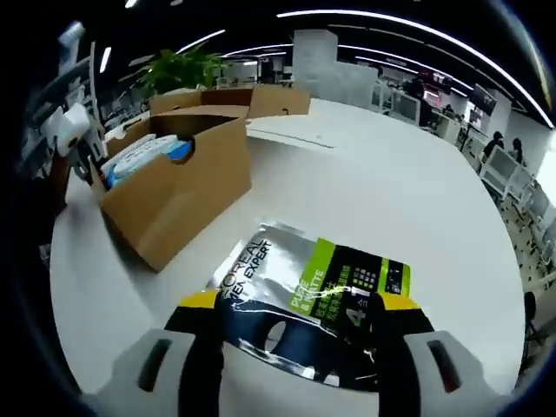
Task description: Operate the shoe box by opening the lid, removing the specified soft item, and placing it in the target area until the item is outside and the box remains undamaged.
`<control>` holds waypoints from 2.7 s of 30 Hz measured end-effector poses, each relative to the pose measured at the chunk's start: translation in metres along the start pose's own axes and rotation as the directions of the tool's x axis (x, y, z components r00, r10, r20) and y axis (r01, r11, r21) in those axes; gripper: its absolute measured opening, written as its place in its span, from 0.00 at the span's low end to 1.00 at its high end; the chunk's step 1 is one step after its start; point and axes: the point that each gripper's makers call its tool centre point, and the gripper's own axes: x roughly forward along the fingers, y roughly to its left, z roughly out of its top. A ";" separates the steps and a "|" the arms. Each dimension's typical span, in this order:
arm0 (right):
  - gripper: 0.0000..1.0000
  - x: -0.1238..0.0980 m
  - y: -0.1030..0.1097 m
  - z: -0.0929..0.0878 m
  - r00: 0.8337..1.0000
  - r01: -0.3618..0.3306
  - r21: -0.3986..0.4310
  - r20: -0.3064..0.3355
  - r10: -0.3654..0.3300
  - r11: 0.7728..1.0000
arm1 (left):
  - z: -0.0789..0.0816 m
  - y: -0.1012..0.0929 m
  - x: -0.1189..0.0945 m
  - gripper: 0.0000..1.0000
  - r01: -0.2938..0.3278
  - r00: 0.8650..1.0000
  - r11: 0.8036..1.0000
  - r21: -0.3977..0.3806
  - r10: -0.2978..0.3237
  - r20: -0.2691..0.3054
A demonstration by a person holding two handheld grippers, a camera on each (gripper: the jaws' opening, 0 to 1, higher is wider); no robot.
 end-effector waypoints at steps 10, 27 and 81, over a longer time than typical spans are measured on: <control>0.78 0.014 -0.010 0.003 0.988 -0.134 -0.142 -0.091 0.122 0.981 | 0.000 0.000 0.000 0.04 -0.003 1.000 1.000 0.003 0.003 -0.002; 0.78 0.019 -0.009 0.004 0.997 -0.072 0.006 0.004 0.072 0.997 | 0.001 -0.001 0.000 0.04 -0.004 1.000 1.000 0.001 0.004 -0.003; 0.61 0.045 0.124 0.115 0.916 0.094 0.085 -0.398 -0.053 0.992 | 0.002 0.011 0.005 0.06 -0.047 0.998 0.998 0.033 0.048 -0.045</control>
